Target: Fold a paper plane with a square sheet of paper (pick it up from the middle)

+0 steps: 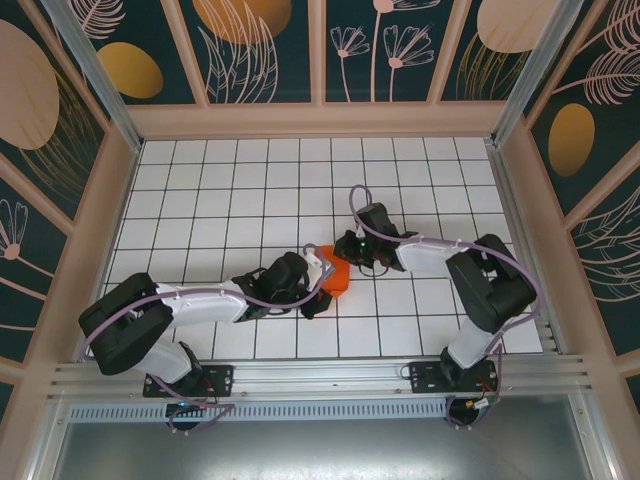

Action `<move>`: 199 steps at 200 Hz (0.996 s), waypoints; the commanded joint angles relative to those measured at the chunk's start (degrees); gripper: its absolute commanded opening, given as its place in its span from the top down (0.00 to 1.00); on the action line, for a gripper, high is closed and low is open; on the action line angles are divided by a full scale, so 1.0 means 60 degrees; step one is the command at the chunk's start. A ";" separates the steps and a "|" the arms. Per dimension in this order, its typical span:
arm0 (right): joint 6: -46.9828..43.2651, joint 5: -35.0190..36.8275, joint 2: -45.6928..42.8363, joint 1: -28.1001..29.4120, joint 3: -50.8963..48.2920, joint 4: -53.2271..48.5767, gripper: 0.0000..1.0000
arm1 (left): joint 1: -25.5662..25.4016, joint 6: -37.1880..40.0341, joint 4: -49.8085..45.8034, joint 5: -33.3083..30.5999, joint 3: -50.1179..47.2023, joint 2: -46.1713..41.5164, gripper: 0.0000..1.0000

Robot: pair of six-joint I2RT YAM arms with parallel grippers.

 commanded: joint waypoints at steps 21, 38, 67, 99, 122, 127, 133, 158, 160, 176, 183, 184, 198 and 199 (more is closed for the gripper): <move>-0.0967 0.0568 0.0776 0.0103 0.0649 -0.1042 0.87 | 0.0100 -0.0134 0.0211 0.0390 -0.0020 0.0282 1.00; -0.1179 0.0657 0.1043 0.0181 0.0683 -0.1183 0.88 | 0.0170 -0.0200 0.0219 0.0485 0.0027 0.0364 1.00; -0.1539 0.1001 0.1388 0.0349 0.0800 -0.1565 0.89 | 0.0435 -0.0337 0.0263 0.0743 0.0028 0.0494 1.00; -0.1951 0.1239 0.1531 0.0548 0.1042 -0.1835 0.89 | 0.0778 -0.0473 0.0212 0.1047 0.0143 0.0542 1.00; -0.2115 0.1384 0.1596 0.0621 0.1174 -0.1976 0.89 | 0.1008 -0.0495 0.0057 0.1006 0.0259 0.0544 1.00; -0.2123 0.1388 0.1593 0.0622 0.1195 -0.1984 0.89 | 0.1052 -0.0488 0.0007 0.0963 0.0273 0.0560 0.99; -0.2138 0.1400 0.1617 0.0625 0.1200 -0.1983 0.89 | 0.1105 -0.0487 -0.0051 0.0895 0.0288 0.0581 0.99; -0.2140 0.1403 0.1609 0.0625 0.1210 -0.1962 0.89 | 0.1299 -0.0501 -0.0277 0.0651 0.0321 0.0752 0.99; -0.2139 0.1403 0.1611 0.0625 0.1203 -0.1979 0.89 | 0.1309 -0.0502 -0.0291 0.0635 0.0328 0.0767 0.99; -0.2112 0.1373 0.1603 0.0621 0.1198 -0.1949 0.89 | 0.1372 -0.0492 -0.0376 0.0489 0.0321 0.0848 0.99; -0.2109 0.1359 0.1592 0.0625 0.1173 -0.1926 0.89 | 0.1385 -0.0488 -0.0385 0.0439 0.0310 0.0858 0.99; -0.2101 0.1352 0.1578 0.0625 0.1165 -0.1921 0.89 | 0.1385 -0.0488 -0.0389 0.0437 0.0308 0.0861 0.99; -0.2094 0.1322 0.1556 0.0625 0.1133 -0.1895 0.89 | 0.1406 -0.0459 -0.0399 0.0370 0.0330 0.0886 0.99; -0.2094 0.1319 0.1560 0.0625 0.1130 -0.1891 0.89 | 0.1411 -0.0451 -0.0411 0.0358 0.0333 0.0890 0.99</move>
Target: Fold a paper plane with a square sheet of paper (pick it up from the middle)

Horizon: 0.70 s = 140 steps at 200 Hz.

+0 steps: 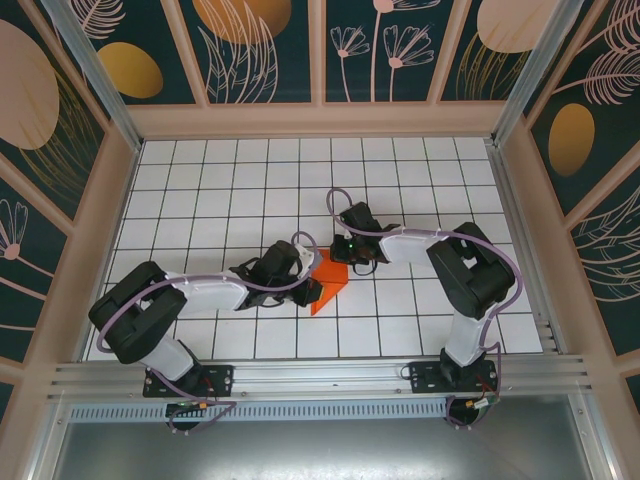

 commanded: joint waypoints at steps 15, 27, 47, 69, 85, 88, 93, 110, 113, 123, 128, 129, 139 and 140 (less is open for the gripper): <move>-0.0139 0.0150 0.0357 0.0115 -0.0171 -0.0621 0.89 | 0.0112 0.0019 -0.0303 -0.0391 0.0261 0.0183 0.99; -0.0120 0.0130 0.0346 0.0115 -0.0206 -0.0589 0.89 | 0.0150 0.0048 -0.0301 -0.0419 0.0312 0.0242 0.98; -0.0077 0.0099 0.0353 0.0115 -0.0266 -0.0539 0.89 | 0.0161 0.0092 -0.0335 -0.0509 0.0377 0.0330 0.98; -0.0018 0.0054 0.0342 0.0115 -0.0329 -0.0468 0.89 | 0.0157 0.0143 -0.0352 -0.0604 0.0420 0.0399 0.98; 0.0023 0.0054 0.0347 0.0123 -0.0349 -0.0431 0.89 | 0.0169 0.0196 -0.0455 -0.0574 0.0519 0.0489 0.98; 0.0027 0.0061 0.0341 0.0130 -0.0348 -0.0436 0.89 | 0.0171 0.0195 -0.0453 -0.0573 0.0525 0.0502 0.98; 0.0048 0.0053 0.0326 0.0123 -0.0348 -0.0440 0.89 | 0.0177 0.0188 -0.0455 -0.0585 0.0525 0.0506 0.98; 0.0070 0.0067 0.0353 0.0135 -0.0369 -0.0436 0.89 | 0.0168 0.0188 -0.0457 -0.0645 0.0479 0.0520 0.98; 0.0067 0.0078 0.0352 0.0143 -0.0369 -0.0437 0.89 | 0.0162 0.0179 -0.0455 -0.0646 0.0465 0.0528 0.98; 0.0071 0.0090 0.0352 0.0137 -0.0374 -0.0440 0.89 | 0.0169 0.0173 -0.0474 -0.0647 0.0444 0.0536 0.97; 0.0071 0.0090 0.0342 0.0144 -0.0363 -0.0441 0.89 | 0.0169 0.0167 -0.0475 -0.0632 0.0436 0.0549 0.97; 0.0071 0.0090 0.0341 0.0137 -0.0369 -0.0446 0.89 | 0.0169 0.0159 -0.0478 -0.0632 0.0436 0.0542 0.97; 0.0062 0.0101 0.0358 0.0144 -0.0370 -0.0458 0.89 | 0.0181 0.0108 -0.0530 -0.0702 0.0420 0.0521 0.97; 0.0067 0.0110 0.0356 0.0144 -0.0365 -0.0462 0.89 | 0.0175 0.0108 -0.0535 -0.0711 0.0420 0.0521 0.97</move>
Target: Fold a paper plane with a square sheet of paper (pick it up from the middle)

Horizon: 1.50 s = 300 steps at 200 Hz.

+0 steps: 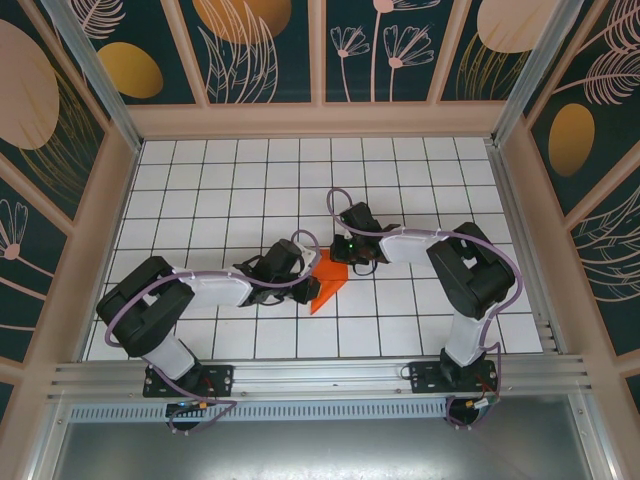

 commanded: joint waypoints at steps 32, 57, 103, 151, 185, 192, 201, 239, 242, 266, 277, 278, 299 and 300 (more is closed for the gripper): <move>0.0042 0.0178 0.0356 0.0145 -0.0387 -0.0532 0.89 | 0.0065 -0.0079 -0.0180 -0.0233 -0.0023 -0.0123 0.97; 0.0051 0.0191 0.0353 0.0139 -0.0397 -0.0531 0.89 | 0.0064 -0.0098 -0.0150 -0.0286 -0.0040 -0.0127 0.97; 0.0115 0.0208 0.0377 0.0159 -0.0403 -0.0535 0.89 | 0.0067 -0.0166 -0.0216 -0.0469 -0.0014 -0.0050 0.96; 0.0145 0.0249 0.0392 0.0157 -0.0425 -0.0562 0.89 | 0.0064 -0.0152 -0.0262 -0.0391 -0.0014 -0.0008 0.96; 0.0200 0.0252 0.0386 0.0170 -0.0446 -0.0548 0.89 | 0.0062 -0.0339 -0.0136 -0.0312 -0.0200 -0.0024 0.96; 0.0203 0.0252 0.0410 0.0174 -0.0450 -0.0534 0.89 | 0.0066 -0.0371 -0.0147 -0.0280 -0.0191 -0.0023 0.96; 0.0216 0.0266 0.0419 0.0173 -0.0448 -0.0532 0.89 | 0.0065 -0.0413 -0.0114 -0.0198 -0.0180 -0.0030 0.96; 0.0262 0.0281 0.0415 0.0188 -0.0498 -0.0527 0.89 | 0.0062 -0.0647 0.0091 0.0083 -0.0192 -0.0212 0.95; 0.0262 0.0277 0.0426 0.0181 -0.0499 -0.0524 0.89 | 0.0064 -0.0650 0.0113 0.0108 -0.0201 -0.0213 0.95; 0.0262 0.0288 0.0434 0.0188 -0.0515 -0.0519 0.89 | 0.0064 -0.0651 0.0059 0.0080 -0.0157 -0.0156 0.95; 0.0261 0.0295 0.0433 0.0188 -0.0516 -0.0518 0.89 | 0.0064 -0.0640 -0.0002 -0.0104 -0.0153 -0.0115 0.95; 0.0261 0.0288 0.0437 0.0188 -0.0522 -0.0517 0.89 | 0.0064 -0.0638 -0.0017 -0.0109 -0.0147 -0.0113 0.95; 0.0275 0.0337 0.0441 0.0181 -0.0507 -0.0532 0.89 | 0.0065 -0.0661 -0.0036 -0.0102 -0.0187 -0.0039 0.95; 0.0269 0.0338 0.0434 0.0185 -0.0503 -0.0532 0.89 | 0.0064 -0.0663 -0.0027 -0.0108 -0.0187 -0.0038 0.95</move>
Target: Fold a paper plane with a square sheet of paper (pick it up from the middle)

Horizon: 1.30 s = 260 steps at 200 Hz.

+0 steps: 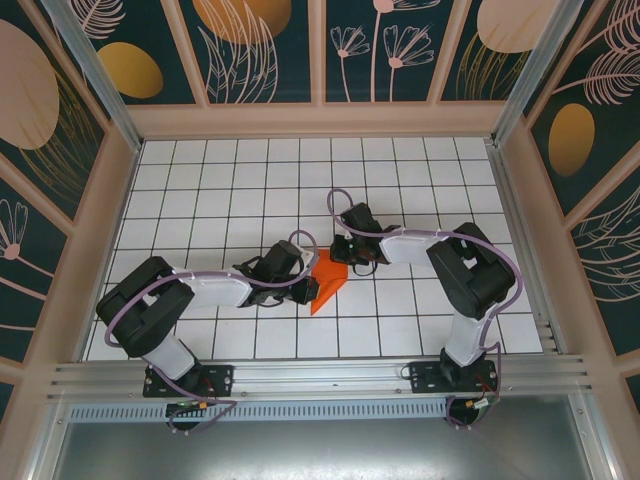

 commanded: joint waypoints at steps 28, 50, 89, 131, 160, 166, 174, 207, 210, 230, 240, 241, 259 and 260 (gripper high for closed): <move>0.0182 0.0339 0.0461 0.0181 -0.0405 -0.0714 0.89 | 0.0082 -0.0192 -0.0037 -0.0187 -0.0089 0.0087 0.95; 0.0185 0.0358 0.0500 0.0179 -0.0390 -0.0741 0.89 | 0.0066 -0.0186 -0.0092 -0.0353 -0.0117 0.0037 0.95; 0.0171 0.0344 0.0532 0.0176 -0.0370 -0.0751 0.89 | 0.0061 -0.0190 -0.0058 -0.0471 -0.0106 0.0044 0.94; 0.0185 0.0344 0.0553 0.0180 -0.0322 -0.0751 0.89 | 0.0065 -0.0207 0.0032 -0.0188 -0.0065 0.0165 0.94; 0.0185 0.0356 0.0580 0.0192 -0.0292 -0.0779 0.89 | 0.0068 -0.0301 -0.0032 -0.0261 -0.0116 0.0175 0.94; 0.0178 0.0358 0.0574 0.0195 -0.0296 -0.0802 0.88 | 0.0064 -0.0324 -0.0023 -0.0254 -0.0127 0.0149 0.94; 0.0185 0.0369 0.0585 0.0192 -0.0293 -0.0796 0.89 | 0.0064 -0.0344 0.0011 -0.0261 -0.0173 0.0106 0.94; 0.0211 0.0372 0.0572 0.0185 -0.0345 -0.0797 0.89 | 0.0064 -0.0412 0.0080 -0.0291 -0.0226 0.0042 0.94; 0.0214 0.0372 0.0573 0.0187 -0.0345 -0.0798 0.89 | 0.0064 -0.0418 0.0071 -0.0283 -0.0214 0.0056 0.94; 0.0219 0.0372 0.0590 0.0196 -0.0353 -0.0791 0.89 | 0.0072 -0.0447 0.0032 -0.0287 -0.0182 0.0103 0.94; 0.0229 0.0358 0.0580 0.0196 -0.0344 -0.0794 0.89 | 0.0059 -0.0485 0.0119 -0.0276 -0.0247 0.0064 0.94; 0.0229 0.0358 0.0571 0.0210 -0.0354 -0.0787 0.89 | 0.0062 -0.0488 0.0136 -0.0276 -0.0244 0.0061 0.94; 0.0244 0.0331 0.0567 0.0210 -0.0360 -0.0743 0.88 | 0.0064 -0.0418 0.0238 -0.0151 -0.0247 0.0125 0.93; 0.0244 0.0330 0.0572 0.0217 -0.0355 -0.0740 0.88 | 0.0064 -0.0411 0.0240 -0.0140 -0.0237 0.0135 0.93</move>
